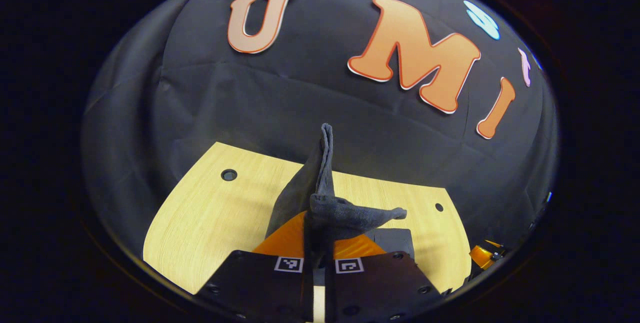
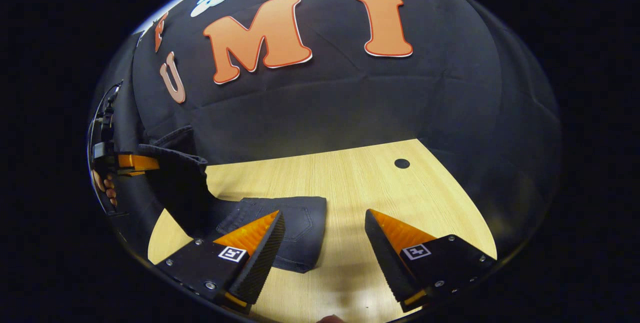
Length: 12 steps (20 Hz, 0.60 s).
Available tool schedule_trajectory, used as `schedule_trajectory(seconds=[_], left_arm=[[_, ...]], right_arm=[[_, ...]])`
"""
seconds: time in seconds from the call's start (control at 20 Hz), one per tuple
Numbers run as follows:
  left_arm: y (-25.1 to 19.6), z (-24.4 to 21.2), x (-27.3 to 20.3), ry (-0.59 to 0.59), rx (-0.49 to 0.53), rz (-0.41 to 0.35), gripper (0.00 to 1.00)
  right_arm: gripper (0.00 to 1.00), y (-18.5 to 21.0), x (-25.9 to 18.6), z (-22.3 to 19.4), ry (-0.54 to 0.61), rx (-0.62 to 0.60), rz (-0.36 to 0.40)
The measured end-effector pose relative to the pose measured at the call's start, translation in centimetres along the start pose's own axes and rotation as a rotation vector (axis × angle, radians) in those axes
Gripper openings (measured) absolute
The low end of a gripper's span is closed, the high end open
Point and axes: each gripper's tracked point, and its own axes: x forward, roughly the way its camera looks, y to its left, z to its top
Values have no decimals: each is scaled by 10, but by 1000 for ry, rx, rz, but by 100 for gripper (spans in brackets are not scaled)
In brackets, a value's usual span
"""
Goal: Grasp the waist and the cuffs of the jeans and fold them to make the two legs overlap; first hold the waist and fold one-third of the jeans toward the cuffs, then hold the cuffs and fold the remaining one-third in the same direction to finish folding.
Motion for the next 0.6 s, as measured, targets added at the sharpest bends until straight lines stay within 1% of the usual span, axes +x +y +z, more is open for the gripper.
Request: schedule_trajectory(seconds=[0.2, 0.35, 0.6], left_arm=[[-30, -5, 14, 35, 15, 23, 9], [-51, -6, 28, 56, 34, 37, 9], [-98, -16, 56, 95, 83, 43, 9]], right_arm=[[98, -20, -2, 0, -1, 29, 4], [98, -37, -4, -1, -6, 22, -2], [98, -59, -3, -4, 2, 40, -3]])
